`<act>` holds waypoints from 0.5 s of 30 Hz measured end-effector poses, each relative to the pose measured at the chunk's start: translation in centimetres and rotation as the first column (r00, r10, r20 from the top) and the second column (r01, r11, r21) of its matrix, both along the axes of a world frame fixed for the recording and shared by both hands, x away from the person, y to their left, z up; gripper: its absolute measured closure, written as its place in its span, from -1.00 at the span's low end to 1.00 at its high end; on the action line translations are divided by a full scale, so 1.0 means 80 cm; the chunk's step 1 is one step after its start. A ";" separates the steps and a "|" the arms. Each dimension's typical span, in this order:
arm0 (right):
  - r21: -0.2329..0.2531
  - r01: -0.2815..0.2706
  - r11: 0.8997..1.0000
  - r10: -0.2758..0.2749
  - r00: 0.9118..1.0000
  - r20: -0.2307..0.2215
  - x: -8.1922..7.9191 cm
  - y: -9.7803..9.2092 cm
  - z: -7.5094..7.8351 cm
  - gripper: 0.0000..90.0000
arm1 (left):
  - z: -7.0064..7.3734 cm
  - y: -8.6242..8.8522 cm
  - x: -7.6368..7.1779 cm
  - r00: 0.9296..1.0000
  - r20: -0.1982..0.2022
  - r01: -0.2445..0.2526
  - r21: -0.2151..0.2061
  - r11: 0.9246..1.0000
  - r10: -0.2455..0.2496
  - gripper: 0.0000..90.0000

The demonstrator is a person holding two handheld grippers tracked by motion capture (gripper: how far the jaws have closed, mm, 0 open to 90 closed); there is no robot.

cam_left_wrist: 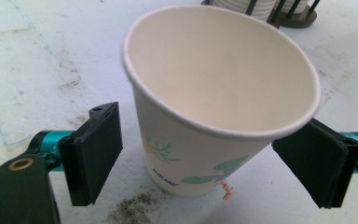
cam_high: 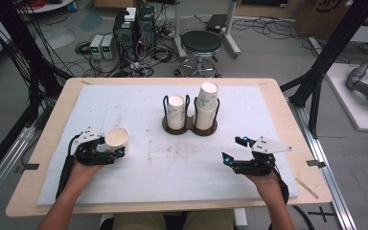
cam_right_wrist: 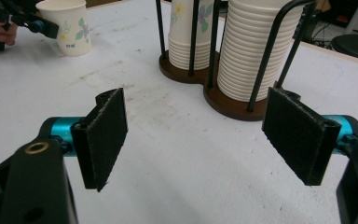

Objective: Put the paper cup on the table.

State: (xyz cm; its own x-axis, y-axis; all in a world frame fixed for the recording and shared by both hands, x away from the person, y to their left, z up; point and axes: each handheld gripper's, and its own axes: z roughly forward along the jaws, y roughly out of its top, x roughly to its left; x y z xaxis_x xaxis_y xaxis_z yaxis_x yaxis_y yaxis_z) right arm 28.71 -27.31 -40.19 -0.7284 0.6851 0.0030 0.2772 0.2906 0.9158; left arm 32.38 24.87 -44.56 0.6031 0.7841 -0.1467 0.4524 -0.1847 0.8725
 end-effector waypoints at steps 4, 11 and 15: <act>0.003 0.005 1.000 -0.005 1.000 -0.001 -0.001 -0.002 0.000 -0.49 | 0.005 0.006 -0.011 0.999 0.028 0.017 -0.001 1.000 -0.017 -0.64; -0.003 0.012 1.000 -0.012 1.000 -0.002 -0.002 -0.003 0.000 -0.49 | 0.022 0.021 -0.030 0.990 0.138 0.013 -0.107 0.994 0.002 -0.64; -0.014 0.028 1.000 -0.028 1.000 0.000 -0.003 -0.004 -0.001 -0.49 | 0.032 0.020 -0.037 0.980 0.200 0.041 -0.157 0.987 -0.008 -0.64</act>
